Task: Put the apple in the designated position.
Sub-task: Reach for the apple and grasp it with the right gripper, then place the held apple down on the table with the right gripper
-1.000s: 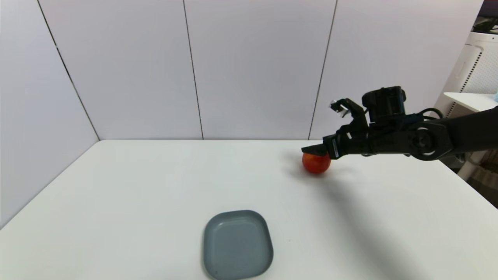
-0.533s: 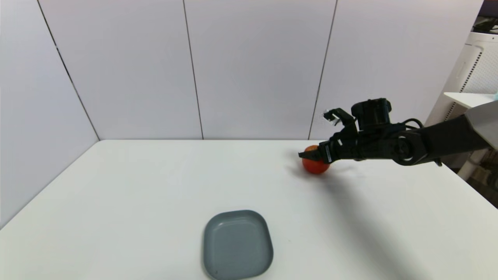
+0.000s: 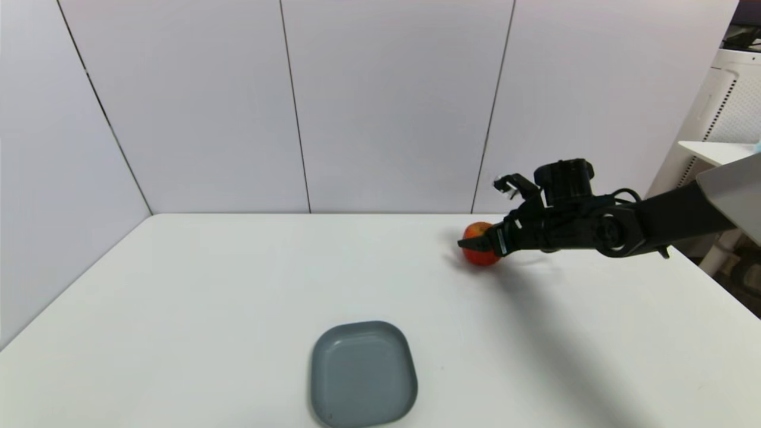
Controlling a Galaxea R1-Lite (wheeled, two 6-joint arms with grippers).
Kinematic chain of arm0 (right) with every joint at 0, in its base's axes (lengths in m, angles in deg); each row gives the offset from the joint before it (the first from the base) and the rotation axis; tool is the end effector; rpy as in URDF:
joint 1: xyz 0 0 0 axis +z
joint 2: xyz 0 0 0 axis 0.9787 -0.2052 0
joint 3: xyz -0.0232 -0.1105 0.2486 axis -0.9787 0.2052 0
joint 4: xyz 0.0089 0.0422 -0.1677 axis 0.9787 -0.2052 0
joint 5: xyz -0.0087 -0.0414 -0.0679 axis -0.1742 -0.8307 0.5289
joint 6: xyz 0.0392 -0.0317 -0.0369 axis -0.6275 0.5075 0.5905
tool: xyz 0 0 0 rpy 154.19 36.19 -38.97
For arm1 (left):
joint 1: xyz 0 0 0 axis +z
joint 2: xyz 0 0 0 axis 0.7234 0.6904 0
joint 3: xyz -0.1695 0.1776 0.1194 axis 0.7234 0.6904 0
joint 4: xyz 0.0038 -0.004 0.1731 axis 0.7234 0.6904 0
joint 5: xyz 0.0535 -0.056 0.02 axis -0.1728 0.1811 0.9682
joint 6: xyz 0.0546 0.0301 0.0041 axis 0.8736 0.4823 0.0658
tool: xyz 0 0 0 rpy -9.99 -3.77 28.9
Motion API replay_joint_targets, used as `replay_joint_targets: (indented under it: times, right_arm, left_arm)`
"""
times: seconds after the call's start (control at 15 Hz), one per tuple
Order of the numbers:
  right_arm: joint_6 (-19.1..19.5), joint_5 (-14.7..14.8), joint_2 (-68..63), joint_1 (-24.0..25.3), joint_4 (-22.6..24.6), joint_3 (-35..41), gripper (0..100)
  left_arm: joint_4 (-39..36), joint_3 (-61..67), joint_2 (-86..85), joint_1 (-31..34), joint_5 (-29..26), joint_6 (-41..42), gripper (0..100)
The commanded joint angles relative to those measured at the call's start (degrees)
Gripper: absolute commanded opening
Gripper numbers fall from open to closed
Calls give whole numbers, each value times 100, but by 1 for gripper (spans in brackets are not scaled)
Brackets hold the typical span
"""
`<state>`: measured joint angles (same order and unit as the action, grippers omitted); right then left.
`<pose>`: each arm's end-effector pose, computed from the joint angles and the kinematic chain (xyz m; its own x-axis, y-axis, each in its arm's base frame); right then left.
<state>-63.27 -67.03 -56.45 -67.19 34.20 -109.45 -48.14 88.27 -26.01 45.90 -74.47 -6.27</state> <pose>0.4064 0.1017 0.0863 0.6841 0.4996 -0.5314 -0.5711 0.8201 0.0359 0.0252 0.0001 0.0762 1.0000 -0.0023 0.0066 0.0026 0.9992 -0.0394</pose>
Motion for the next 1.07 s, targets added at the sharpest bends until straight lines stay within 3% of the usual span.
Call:
replay_joint_targets:
  times: [0.07, 0.67, 0.73, 0.87, 0.93, 1.07]
  right_arm:
    - [133, -16, -14, -69, 2, 128, 0]
    - [98, -139, 812, -148, -59, 278, 0]
    - [106, -341, 1032, -113, -42, 480, 0]
    - [326, -1026, 1506, -104, 20, 1166, 0]
    - [616, -1316, 1682, -104, 20, 1517, 0]
    - [1249, -2169, 2043, -139, 20, 2282, 0]
  left_arm:
    - [-5, 0, -1, 0, 5, -3, 100]
    - [-5, 0, -1, 0, 5, -3, 100]
    - [-5, 0, -1, 0, 5, -3, 100]
    - [-5, 0, -1, 0, 5, -3, 100]
    - [-5, 0, -1, 0, 5, -3, 100]
    - [-5, 0, -1, 0, 5, -3, 100]
